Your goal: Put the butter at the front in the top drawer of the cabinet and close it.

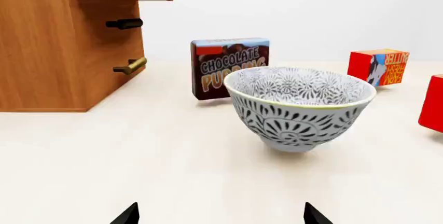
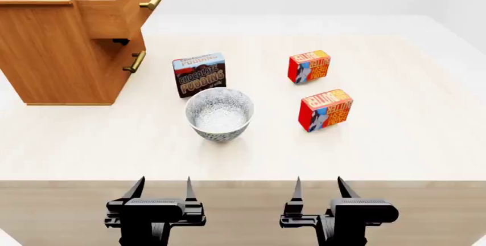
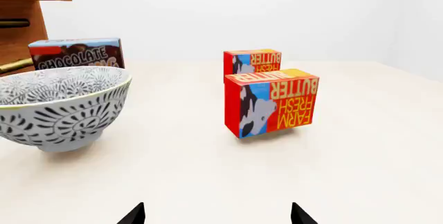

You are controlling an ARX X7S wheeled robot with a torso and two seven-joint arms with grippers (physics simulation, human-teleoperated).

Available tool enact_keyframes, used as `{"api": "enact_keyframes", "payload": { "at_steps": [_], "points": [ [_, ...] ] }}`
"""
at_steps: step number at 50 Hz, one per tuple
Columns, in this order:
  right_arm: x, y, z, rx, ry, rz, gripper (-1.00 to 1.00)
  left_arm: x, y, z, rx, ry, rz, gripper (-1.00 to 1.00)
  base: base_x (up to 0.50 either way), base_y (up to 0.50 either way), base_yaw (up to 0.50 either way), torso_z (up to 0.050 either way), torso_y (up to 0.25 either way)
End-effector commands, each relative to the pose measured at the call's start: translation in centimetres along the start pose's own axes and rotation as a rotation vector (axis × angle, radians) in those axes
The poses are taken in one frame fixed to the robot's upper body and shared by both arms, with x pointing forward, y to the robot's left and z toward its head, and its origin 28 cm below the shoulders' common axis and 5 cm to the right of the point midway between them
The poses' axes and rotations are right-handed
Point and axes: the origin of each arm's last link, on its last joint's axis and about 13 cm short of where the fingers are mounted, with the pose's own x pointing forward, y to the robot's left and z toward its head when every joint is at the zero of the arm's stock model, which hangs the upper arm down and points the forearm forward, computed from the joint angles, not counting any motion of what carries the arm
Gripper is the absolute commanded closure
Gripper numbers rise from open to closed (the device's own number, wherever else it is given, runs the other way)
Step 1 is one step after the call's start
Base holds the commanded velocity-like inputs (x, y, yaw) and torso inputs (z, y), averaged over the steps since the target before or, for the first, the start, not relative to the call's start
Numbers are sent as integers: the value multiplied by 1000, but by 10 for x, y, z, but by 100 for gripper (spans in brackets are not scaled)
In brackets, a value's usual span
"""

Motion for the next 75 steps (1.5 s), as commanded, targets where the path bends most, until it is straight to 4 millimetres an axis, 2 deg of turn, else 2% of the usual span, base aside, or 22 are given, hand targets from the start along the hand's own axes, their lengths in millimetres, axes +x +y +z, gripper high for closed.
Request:
{"api": "enact_keyframes", "payload": {
  "at_steps": [1,11,14,16,21,24,28,34,39,43,47,52,59,75],
  "points": [
    [-1,0,2,6,-7,-11,-100,-3,0,1,12,-2,3,-100,0,0,0,0,0],
    [-11,-1,10,-2,-23,-61,-100,-15,1,5,31,-18,6,-100,0,0,0,0,0],
    [-12,-4,17,-20,-24,-124,-100,-16,1,13,55,-58,1,-100,0,0,0,0,0],
    [-14,-6,31,-53,-38,-163,-100,-16,3,28,66,-96,-18,-100,0,0,0,0,0],
    [-21,-9,94,-54,-161,-144,-100,-11,13,91,103,-168,54,-100,0,0,0,0,0],
    [-17,-11,125,-36,-189,-132,-100,-9,17,125,81,-167,14,-100,0,0,0,0,0],
    [-8,-8,141,-117,-161,-139,-100,-5,15,155,106,-191,2,-100,0,0,0,0,0],
    [9,-3,151,-8,-79,-89,-100,4,9,182,68,-165,-42,-100,0,0,0,0,0],
    [19,-1,162,34,-22,-48,-100,13,9,192,-18,-89,-60,-100,0,0,0,0,0],
    [20,-2,177,0,-52,-58,-100,19,14,205,-25,-81,-59,-100,0,0,0,0,0],
    [19,-3,186,2,-78,-67,-100,24,19,217,4,-107,-28,-100,0,0,0,0,0],
    [19,-4,194,29,-123,-47,-100,24,20,224,10,-159,-101,-100,93,0,0,0,0],
    [19,-5,198,64,-157,-26,-100,26,20,233,23,-213,-145,-100,302,0,0,0,0],
    [22,-6,198,84,-160,-17,-100,29,19,237,49,-231,-164,-100,329,0,0,0,0]
  ]
}}
